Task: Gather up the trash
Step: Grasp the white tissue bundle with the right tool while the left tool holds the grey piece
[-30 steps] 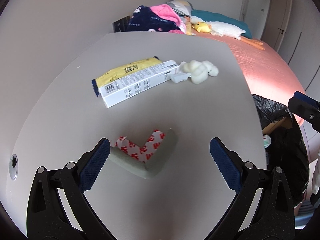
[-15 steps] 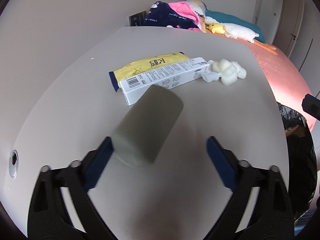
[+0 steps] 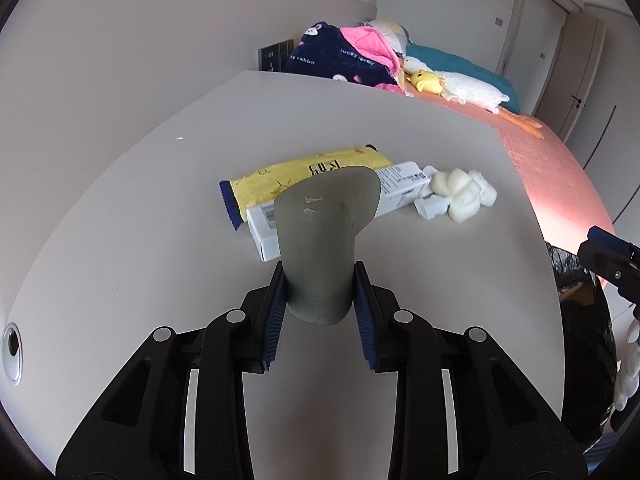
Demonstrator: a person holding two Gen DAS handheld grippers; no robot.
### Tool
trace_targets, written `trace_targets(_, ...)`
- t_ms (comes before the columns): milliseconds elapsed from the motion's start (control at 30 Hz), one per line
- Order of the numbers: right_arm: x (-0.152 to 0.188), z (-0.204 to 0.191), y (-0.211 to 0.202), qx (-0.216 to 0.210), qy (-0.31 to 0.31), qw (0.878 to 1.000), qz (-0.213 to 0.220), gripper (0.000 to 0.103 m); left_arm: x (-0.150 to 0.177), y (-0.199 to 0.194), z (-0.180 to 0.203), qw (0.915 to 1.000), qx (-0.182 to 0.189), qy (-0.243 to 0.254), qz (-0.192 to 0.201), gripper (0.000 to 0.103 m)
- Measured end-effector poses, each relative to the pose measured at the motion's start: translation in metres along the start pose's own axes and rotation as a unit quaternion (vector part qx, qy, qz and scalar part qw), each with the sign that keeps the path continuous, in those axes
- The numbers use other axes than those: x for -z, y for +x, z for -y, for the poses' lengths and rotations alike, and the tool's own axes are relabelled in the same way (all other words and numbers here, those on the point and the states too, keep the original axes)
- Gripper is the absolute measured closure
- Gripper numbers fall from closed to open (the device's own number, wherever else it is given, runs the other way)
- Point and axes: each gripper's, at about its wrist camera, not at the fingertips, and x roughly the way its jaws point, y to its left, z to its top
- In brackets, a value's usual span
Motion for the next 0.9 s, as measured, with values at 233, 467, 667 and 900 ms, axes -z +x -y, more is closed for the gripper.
trace_targets(233, -0.013, -0.008, 0.025, -0.005, -0.007, 1.000, -0.008, 0.018, -0.005, -0.006, -0.010, 0.9994, -0.002, -0.024, 0.025, 0.071)
trace_targets(467, -0.029, -0.014, 0.058, -0.007, -0.012, 1.000, -0.024, 0.018, -0.003, -0.008, -0.016, 0.9990, -0.002, -0.034, 0.028, 0.071)
trace_targets(667, -0.042, -0.008, 0.079, -0.019, 0.027, 0.999, -0.039, 0.018, -0.006, -0.013, -0.022, 0.9984, 0.001, -0.043, 0.036, 0.071)
trace_targets(900, -0.053, -0.014, 0.096, -0.024, 0.045, 0.998, -0.042, 0.018, -0.005, -0.015, -0.022, 0.9985, 0.006, -0.042, 0.036, 0.071)
